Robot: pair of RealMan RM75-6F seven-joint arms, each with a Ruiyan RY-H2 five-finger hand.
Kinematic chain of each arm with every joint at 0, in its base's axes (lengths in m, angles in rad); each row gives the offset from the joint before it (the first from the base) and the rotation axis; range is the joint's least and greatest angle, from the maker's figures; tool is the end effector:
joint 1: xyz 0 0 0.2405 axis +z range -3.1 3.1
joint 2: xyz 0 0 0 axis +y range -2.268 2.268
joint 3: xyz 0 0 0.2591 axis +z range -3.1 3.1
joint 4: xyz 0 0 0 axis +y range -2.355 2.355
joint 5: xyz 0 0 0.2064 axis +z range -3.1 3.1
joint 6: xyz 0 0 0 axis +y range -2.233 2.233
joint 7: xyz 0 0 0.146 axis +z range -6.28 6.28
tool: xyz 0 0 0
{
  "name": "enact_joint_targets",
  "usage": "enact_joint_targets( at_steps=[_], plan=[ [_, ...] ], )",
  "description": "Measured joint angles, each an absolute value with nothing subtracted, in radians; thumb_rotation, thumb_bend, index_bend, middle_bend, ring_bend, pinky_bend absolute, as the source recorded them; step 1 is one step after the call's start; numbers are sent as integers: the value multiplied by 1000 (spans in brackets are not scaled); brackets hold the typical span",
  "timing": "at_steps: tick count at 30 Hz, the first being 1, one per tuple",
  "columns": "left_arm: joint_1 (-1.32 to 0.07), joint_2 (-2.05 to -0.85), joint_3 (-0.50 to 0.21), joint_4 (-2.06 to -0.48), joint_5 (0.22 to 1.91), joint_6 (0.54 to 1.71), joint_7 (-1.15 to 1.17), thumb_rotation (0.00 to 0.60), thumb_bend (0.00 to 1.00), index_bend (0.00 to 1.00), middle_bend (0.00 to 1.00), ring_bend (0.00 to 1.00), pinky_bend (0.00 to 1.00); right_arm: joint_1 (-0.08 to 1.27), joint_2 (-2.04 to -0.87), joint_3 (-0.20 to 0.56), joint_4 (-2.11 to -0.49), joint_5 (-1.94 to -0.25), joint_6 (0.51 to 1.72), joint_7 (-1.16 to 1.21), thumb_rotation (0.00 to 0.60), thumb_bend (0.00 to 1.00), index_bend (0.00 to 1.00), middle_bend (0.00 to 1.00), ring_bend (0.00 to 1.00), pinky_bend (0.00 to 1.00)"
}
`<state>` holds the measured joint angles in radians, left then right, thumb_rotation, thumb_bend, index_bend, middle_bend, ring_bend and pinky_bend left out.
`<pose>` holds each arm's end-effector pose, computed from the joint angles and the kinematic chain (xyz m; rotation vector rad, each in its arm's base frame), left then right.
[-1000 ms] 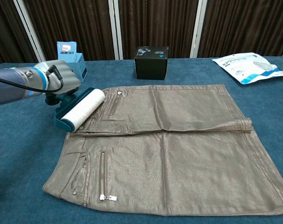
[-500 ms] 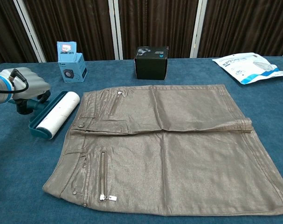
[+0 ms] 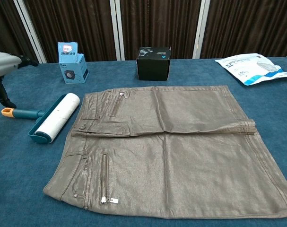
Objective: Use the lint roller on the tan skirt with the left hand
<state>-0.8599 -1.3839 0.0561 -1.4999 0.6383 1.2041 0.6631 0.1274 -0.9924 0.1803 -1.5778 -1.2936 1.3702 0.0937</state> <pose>-0.2279 0.3674 0.0623 -1.6227 -0.7227 -0.4179 -0.3362 -0.2222 0.2291 1.2095 -0.8974 0.8492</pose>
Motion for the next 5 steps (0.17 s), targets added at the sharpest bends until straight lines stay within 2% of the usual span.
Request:
enact_joint_targets(
  at_steps=[5],
  plan=[
    [-695,-1318,66,-1559,862,1391,380,600,0,0,0,0,0,118,-990,180,-1593,-1306,1399,84,600,0,0,0,0,0]
  ],
)
